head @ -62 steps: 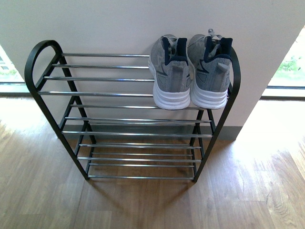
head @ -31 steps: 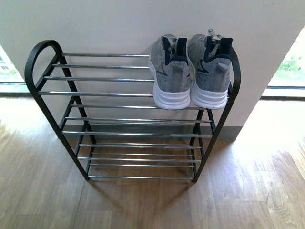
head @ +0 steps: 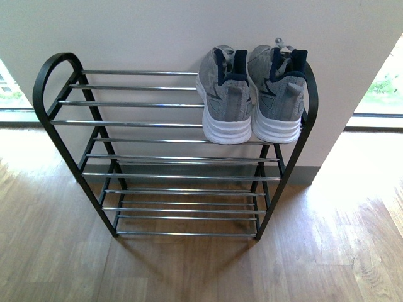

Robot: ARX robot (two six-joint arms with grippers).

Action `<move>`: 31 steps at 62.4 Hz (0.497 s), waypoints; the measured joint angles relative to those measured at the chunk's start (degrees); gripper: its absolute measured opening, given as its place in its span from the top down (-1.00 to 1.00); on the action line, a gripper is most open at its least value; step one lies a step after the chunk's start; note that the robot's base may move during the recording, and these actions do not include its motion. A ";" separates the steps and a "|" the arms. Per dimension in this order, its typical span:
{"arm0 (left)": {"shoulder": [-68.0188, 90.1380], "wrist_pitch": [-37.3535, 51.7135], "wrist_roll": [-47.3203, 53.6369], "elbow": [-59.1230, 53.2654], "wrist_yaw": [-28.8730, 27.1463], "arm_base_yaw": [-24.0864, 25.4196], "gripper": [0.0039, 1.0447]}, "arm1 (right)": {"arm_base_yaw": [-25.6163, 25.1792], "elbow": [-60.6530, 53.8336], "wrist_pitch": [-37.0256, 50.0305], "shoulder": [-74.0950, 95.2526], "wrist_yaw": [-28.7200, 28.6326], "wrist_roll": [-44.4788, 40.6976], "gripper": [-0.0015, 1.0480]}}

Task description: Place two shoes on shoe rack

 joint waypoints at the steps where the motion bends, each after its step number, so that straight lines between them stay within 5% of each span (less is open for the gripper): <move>1: 0.00 0.00 0.00 0.00 0.00 0.00 0.79 | 0.00 0.00 0.00 0.00 0.00 0.00 -0.82; 31: -0.02 0.00 0.04 0.00 0.00 0.00 -0.86 | 0.00 0.00 0.02 0.00 0.02 0.02 -0.82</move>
